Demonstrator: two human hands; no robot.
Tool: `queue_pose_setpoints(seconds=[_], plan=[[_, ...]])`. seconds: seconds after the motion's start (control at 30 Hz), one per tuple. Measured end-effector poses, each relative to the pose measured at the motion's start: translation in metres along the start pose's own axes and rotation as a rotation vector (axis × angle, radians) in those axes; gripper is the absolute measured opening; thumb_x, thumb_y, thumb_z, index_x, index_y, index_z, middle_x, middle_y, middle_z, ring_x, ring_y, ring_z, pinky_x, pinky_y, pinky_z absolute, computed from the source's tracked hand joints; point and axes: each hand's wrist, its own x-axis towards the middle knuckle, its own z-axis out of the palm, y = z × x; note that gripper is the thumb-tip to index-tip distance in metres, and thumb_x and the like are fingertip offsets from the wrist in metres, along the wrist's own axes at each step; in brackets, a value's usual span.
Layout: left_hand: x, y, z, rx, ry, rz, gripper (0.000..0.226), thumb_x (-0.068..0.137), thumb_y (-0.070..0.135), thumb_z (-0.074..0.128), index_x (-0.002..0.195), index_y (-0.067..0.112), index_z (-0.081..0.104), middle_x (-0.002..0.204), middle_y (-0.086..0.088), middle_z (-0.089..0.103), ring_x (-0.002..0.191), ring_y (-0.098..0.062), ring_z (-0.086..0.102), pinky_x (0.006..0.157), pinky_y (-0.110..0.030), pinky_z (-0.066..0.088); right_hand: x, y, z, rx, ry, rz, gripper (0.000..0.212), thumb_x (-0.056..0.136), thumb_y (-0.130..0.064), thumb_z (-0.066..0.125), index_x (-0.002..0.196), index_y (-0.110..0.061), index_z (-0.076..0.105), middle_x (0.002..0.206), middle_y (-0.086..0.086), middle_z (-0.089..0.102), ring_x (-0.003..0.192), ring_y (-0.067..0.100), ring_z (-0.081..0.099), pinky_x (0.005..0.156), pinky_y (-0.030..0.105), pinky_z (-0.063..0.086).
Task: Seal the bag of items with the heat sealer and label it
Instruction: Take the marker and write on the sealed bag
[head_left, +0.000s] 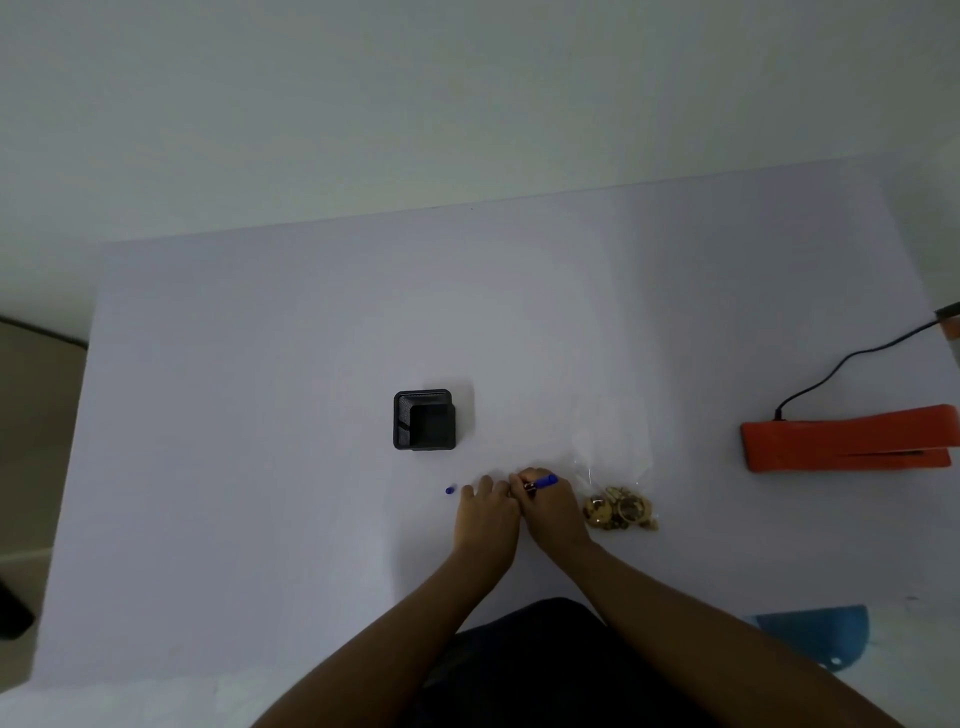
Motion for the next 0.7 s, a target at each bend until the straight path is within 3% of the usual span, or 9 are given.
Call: queue_pose_setpoints(seconds=[0.37,0.7], plan=[[-0.0015,0.0031,0.0022,0.012,0.003,-0.022,0.034,0.094,0.02,0.06,0.127,0.011,0.058,0.129,-0.009,0.057,0.122,-0.028,0.048,0.108,-0.046,0.033,-0.0021,-0.0018,-0.0006,-0.007,-0.002,-0.01,0.023,0.1,-0.015,0.05,0.085,-0.008,0.067,0.079,0.005,0.065,0.069,0.01,0.056,0.068,0.024,0.049],[-0.004,0.0048,0.0023,0.009,-0.006,-0.034,0.038,0.094,0.02,0.059,0.131,0.009,0.054,0.132,-0.01,0.054,0.124,-0.029,0.045,0.108,-0.047,0.033,-0.0069,-0.0102,-0.0061,0.124,0.032,0.076,0.025,0.1,-0.014,0.054,0.077,-0.008,0.063,0.071,0.006,0.061,0.066,0.02,0.06,0.067,0.03,0.049]])
